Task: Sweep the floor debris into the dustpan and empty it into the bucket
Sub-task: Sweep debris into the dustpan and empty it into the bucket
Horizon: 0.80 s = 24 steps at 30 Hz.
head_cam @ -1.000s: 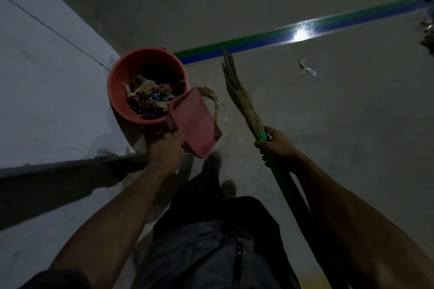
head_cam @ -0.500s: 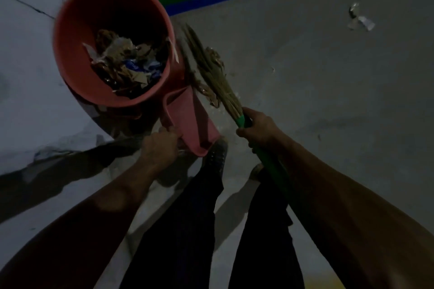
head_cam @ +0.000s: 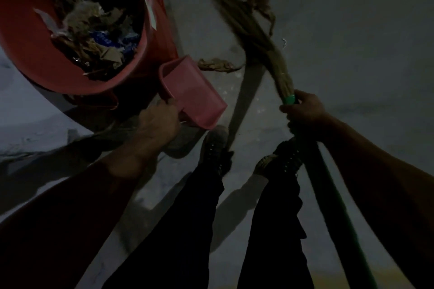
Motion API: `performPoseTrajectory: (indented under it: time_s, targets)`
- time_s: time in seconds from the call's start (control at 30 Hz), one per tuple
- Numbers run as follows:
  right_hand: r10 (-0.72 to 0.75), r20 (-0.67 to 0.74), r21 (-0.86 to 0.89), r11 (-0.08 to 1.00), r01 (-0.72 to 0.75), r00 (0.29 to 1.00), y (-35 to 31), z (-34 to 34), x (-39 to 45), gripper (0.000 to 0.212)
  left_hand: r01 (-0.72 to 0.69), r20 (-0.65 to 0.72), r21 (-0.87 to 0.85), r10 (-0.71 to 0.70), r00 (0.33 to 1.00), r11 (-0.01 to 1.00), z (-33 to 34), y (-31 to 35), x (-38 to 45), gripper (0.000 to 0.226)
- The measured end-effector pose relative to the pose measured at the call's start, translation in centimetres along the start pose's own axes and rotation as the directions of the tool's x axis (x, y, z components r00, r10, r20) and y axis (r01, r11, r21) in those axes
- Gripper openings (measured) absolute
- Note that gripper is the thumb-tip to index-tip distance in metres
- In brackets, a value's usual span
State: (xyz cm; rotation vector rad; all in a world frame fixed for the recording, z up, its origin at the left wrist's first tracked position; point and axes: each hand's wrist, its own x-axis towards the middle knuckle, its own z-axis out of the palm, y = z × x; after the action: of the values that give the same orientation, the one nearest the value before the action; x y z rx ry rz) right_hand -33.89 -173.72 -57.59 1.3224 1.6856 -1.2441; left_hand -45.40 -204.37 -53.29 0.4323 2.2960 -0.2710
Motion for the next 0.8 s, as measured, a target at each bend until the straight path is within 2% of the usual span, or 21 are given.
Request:
performPoseTrajectory:
  time_s: [0.13,0.23,0.37,0.5,0.57,0.63,0.8]
  targets:
    - [-0.030,-0.146,0.029,0.999,0.034,0.989,0.4,-4.9,-1.3,0.052,-0.022,0.006,0.027,0.022,1.000,0.999,-1.6,0.7,0.4,0.038]
    - [-0.134,-0.227,-0.015,0.991,0.134,0.965,0.3,-5.6,-3.9,0.051,-0.022,-0.005,0.036,0.022,1.000,0.999,-2.8,1.2,0.4,0.037]
    - [-0.281,-0.092,-0.105,0.957,0.271,0.955,0.0,-2.2,-7.8,0.063,-0.037,0.002,0.044,0.037,0.999,0.998,-3.9,1.4,0.3,0.035]
    - [-0.296,0.144,-0.274,0.905,0.326,0.944,0.0,1.4,-8.6,0.062,-0.055,0.030,0.067,0.053,0.998,0.996,-4.4,1.8,0.2,0.040]
    - [-0.239,0.190,-0.337,0.895,0.292,0.952,0.6,1.7,-7.5,0.054,-0.056,0.042,0.087,0.052,0.998,0.995,-4.4,2.3,0.3,0.042]
    - [-0.160,0.162,-0.347,0.914,0.208,0.974,1.3,0.7,-5.7,0.049,-0.061,0.039,0.116,0.057,0.998,0.991,-4.3,2.8,0.4,0.041]
    - [-0.058,-0.043,-0.191,0.980,0.049,0.997,3.5,-5.9,-1.1,0.046,-0.093,0.018,0.103,0.091,0.996,0.990,-4.2,4.7,0.7,0.041]
